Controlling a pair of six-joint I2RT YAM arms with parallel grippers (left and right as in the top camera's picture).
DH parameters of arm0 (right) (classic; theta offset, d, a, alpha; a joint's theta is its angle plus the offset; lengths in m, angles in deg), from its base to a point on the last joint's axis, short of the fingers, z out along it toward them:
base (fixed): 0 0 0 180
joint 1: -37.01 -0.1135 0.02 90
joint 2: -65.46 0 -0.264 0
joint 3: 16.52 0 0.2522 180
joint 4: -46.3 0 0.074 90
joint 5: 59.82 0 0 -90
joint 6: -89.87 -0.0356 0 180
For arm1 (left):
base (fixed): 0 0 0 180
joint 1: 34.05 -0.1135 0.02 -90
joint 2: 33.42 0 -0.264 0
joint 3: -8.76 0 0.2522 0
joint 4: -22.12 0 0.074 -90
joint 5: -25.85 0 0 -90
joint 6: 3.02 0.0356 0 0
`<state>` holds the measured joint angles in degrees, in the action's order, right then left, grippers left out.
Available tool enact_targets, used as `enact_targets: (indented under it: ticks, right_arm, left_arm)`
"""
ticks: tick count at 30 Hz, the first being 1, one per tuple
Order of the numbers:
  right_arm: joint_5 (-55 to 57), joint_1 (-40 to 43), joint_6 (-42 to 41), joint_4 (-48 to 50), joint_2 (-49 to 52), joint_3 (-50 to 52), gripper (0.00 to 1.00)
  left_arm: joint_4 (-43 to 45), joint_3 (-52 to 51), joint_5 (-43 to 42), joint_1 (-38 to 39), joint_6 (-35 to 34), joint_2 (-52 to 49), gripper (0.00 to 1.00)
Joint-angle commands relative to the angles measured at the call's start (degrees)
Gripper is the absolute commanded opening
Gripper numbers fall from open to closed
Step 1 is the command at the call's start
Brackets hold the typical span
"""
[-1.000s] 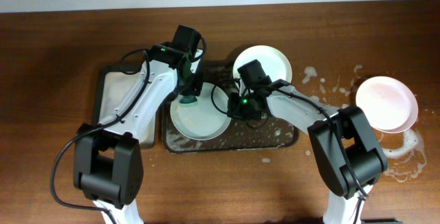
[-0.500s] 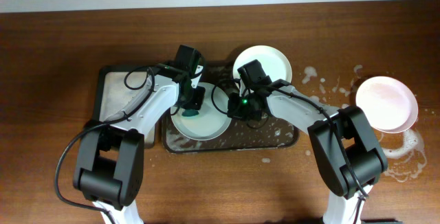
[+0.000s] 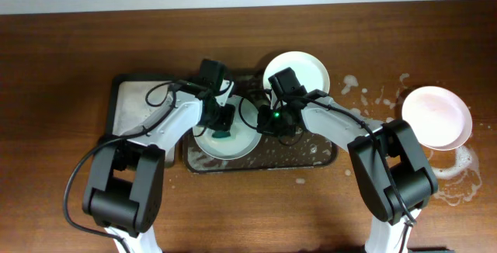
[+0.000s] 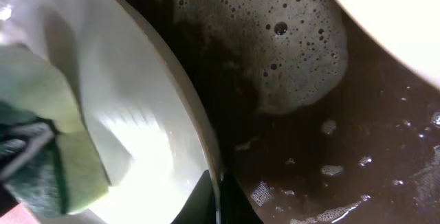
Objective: Clean dirty plates on tray and stack at the side
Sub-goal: 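Scrub the pale green plate with the sponge in the left gripper, then lift the pale green plate with the right gripper and carry it right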
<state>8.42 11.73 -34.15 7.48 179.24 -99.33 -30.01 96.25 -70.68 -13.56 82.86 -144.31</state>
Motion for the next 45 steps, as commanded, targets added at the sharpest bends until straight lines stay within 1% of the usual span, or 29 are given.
enact_targets:
  ticks: [1, 6, 7, 11, 14, 15, 18, 19, 20, 21, 22, 23, 24, 25, 26, 27, 28, 31, 34, 36, 39, 40, 41, 42, 43, 44, 45]
  right_arm:
    - [1.57, 0.24, 0.57, -0.44, 0.98, 0.26, 0.04]
    - [1.55, 0.24, 0.57, -0.46, 0.98, 0.26, 0.04]
    - [1.55, 0.24, 0.57, -0.46, 0.98, 0.26, 0.04]
    - [1.55, 0.24, 0.57, -0.46, 0.98, 0.26, 0.04]
    - [1.55, 0.24, 0.57, -0.46, 0.98, 0.26, 0.04]
    - [1.57, 0.24, 0.57, -0.46, 0.98, 0.26, 0.04]
    - [1.57, 0.24, 0.59, -0.66, 0.98, 0.26, 0.04]
    - [1.57, 0.24, 0.57, -0.63, 0.98, 0.24, 0.04]
    - [0.94, 0.24, 0.81, -0.63, 0.81, 0.24, 0.04]
    - [0.94, 0.28, 1.18, -0.68, -0.11, 0.24, 0.04]
    - [0.98, 0.28, 2.58, -0.70, -1.03, 0.24, 0.04]
    - [2.43, 0.28, 3.80, -1.79, -3.85, 0.17, 0.04]
    - [5.27, 0.28, 3.87, -3.63, -6.67, -0.04, 0.04]
    - [7.19, 0.28, 4.50, -4.92, -8.39, -0.22, 0.04]
    - [13.77, 0.28, 5.35, -9.14, -12.92, -0.70, 0.04]
    - [17.44, 0.28, 7.91, -11.43, -16.35, -0.90, 0.04]
    - [19.91, 0.28, 8.59, -13.00, -18.88, -1.16, 0.04]
    - [30.86, 0.17, 8.59, -18.69, -25.83, -2.56, 0.04]
    - [35.15, 0.11, 11.34, -23.89, -27.28, -6.27, 0.04]
    - [38.53, -1.75, 11.58, -25.92, -27.28, -8.57, 0.04]
    - [53.83, -9.73, 12.85, -28.76, -27.28, -11.19, 0.04]
    - [61.51, -13.66, 12.85, -28.83, -27.28, -11.26, 0.04]
    - [74.53, -18.36, 12.79, -28.74, -27.26, -11.26, 0.04]
    - [82.73, -20.94, 12.79, -28.48, -27.19, -11.26, 0.04]
    - [94.55, -24.28, 12.81, -27.71, -26.93, -11.26, 0.04]
    - [100.61, -26.16, 12.81, -27.17, -26.64, -11.26, 0.04]
    - [103.47, -27.30, 12.81, -26.97, -26.34, -11.26, 0.04]
  left_arm:
    - [0.24, -2.86, 2.99, -0.42, -0.11, 0.85, 0.01]
    - [0.57, -2.91, 23.50, -0.42, -0.11, 0.74, 0.01]
    - [1.09, -2.91, 24.98, -0.42, -0.09, 0.52, 0.01]
    - [2.08, -1.68, 25.46, -0.37, -0.11, 0.46, 0.01]
    - [-5.84, 7.93, 25.44, -0.37, -0.15, 1.11, 0.01]
    - [-10.27, 15.13, 25.44, -0.37, -0.17, 1.38, 0.00]
    - [-20.20, 28.48, 29.03, -0.44, -4.68, 1.42, 0.01]
    - [-22.18, 30.82, 29.07, -0.44, -5.40, 1.42, 0.01]
    - [-24.87, 33.07, 28.98, -0.63, -7.58, 1.42, 0.01]
    - [-27.71, 33.92, 28.72, -1.57, -11.28, 1.42, 0.01]
    - [-29.35, 33.97, 27.17, -2.58, -12.48, 1.42, 0.01]
    - [-30.77, 33.94, 23.74, -4.35, -12.63, 1.42, 0.01]
    - [-31.47, 33.94, 17.68, -7.98, -12.59, 1.42, 0.01]
    - [-31.45, 33.94, 15.82, -9.49, -12.57, 1.42, 0.01]
    - [-31.56, 33.94, 13.27, -11.80, -12.55, 1.42, 0.01]
    - [-31.58, 33.94, 12.72, -12.70, -12.55, 1.42, 0.01]
    - [-31.54, 33.94, 12.76, -13.14, -12.55, 1.42, 0.01]
    - [-30.64, 33.94, 12.76, -13.16, -12.55, 1.40, 0.01]
    - [-30.25, 33.94, 12.79, -13.16, -12.55, 1.40, 0.01]
    - [-30.29, 33.94, 12.76, -13.16, -12.55, 1.40, 0.01]
    - [-30.27, 33.92, 12.76, -13.16, -12.55, 1.29, 0.01]
    - [-30.27, 33.92, 12.76, -13.16, -12.55, 1.20, 0.01]
    - [-30.27, 33.92, 12.76, -13.16, -12.55, 1.20, 0.01]
    - [-30.27, 33.92, 12.76, -13.16, -12.55, 1.20, 0.01]
    - [-30.27, 33.92, 12.76, -13.16, -12.55, 1.20, 0.01]
    - [-30.25, 33.86, 12.76, -13.16, -12.55, 1.18, 0.01]
    - [-30.14, 33.46, 12.76, -13.16, -12.55, 1.20, 0.01]
